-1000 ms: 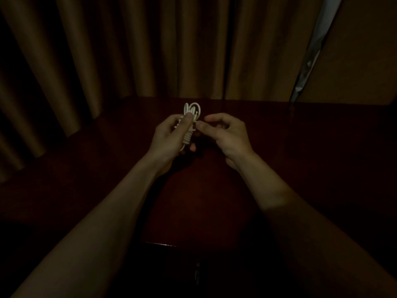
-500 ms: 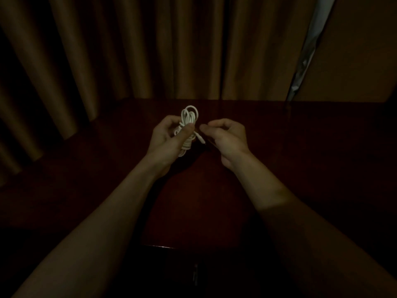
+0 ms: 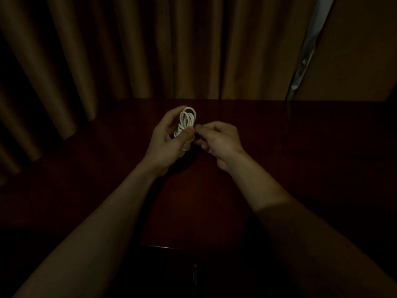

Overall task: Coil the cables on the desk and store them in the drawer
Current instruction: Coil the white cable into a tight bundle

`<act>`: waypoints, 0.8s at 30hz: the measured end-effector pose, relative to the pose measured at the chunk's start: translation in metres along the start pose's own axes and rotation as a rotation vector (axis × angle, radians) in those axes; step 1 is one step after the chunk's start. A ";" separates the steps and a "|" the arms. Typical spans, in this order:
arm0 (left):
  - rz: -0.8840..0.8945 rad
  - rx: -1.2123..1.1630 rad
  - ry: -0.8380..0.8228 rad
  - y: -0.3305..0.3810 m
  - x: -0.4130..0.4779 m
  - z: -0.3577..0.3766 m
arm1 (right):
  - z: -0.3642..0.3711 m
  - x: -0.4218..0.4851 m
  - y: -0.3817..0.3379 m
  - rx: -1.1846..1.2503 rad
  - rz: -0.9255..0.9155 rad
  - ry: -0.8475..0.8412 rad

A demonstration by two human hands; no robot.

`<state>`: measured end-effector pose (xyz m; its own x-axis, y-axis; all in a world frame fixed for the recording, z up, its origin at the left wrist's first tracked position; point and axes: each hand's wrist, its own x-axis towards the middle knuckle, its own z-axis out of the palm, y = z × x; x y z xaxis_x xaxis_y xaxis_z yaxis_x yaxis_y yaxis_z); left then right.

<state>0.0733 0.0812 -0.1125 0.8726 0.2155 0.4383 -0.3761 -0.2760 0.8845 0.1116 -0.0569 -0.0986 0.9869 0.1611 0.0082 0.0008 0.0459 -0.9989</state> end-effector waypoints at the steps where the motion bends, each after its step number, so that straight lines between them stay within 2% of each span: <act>1: 0.005 0.003 -0.004 0.000 -0.001 0.001 | 0.000 0.000 0.000 -0.010 -0.010 0.025; 6: -0.008 -0.005 -0.005 0.001 0.000 0.004 | 0.002 -0.003 -0.002 0.088 -0.124 0.109; 11: -0.029 -0.031 0.001 -0.002 0.002 0.003 | 0.005 -0.005 -0.003 0.165 -0.218 0.074; 15: -0.040 -0.040 0.000 -0.003 0.004 0.001 | 0.005 -0.005 0.000 0.102 -0.286 0.033; 19: 0.002 0.005 -0.018 -0.005 0.003 0.001 | 0.014 -0.010 -0.002 0.113 -0.261 0.006; 22: -0.002 0.003 0.021 -0.005 0.003 0.001 | 0.018 -0.005 0.000 0.202 -0.176 0.107; 24: -0.009 -0.010 0.041 -0.005 0.003 0.001 | 0.018 0.000 0.005 0.177 -0.130 0.188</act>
<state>0.0779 0.0825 -0.1158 0.8625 0.2566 0.4361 -0.3713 -0.2647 0.8900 0.1083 -0.0394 -0.1024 0.9929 -0.0426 0.1110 0.1178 0.2280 -0.9665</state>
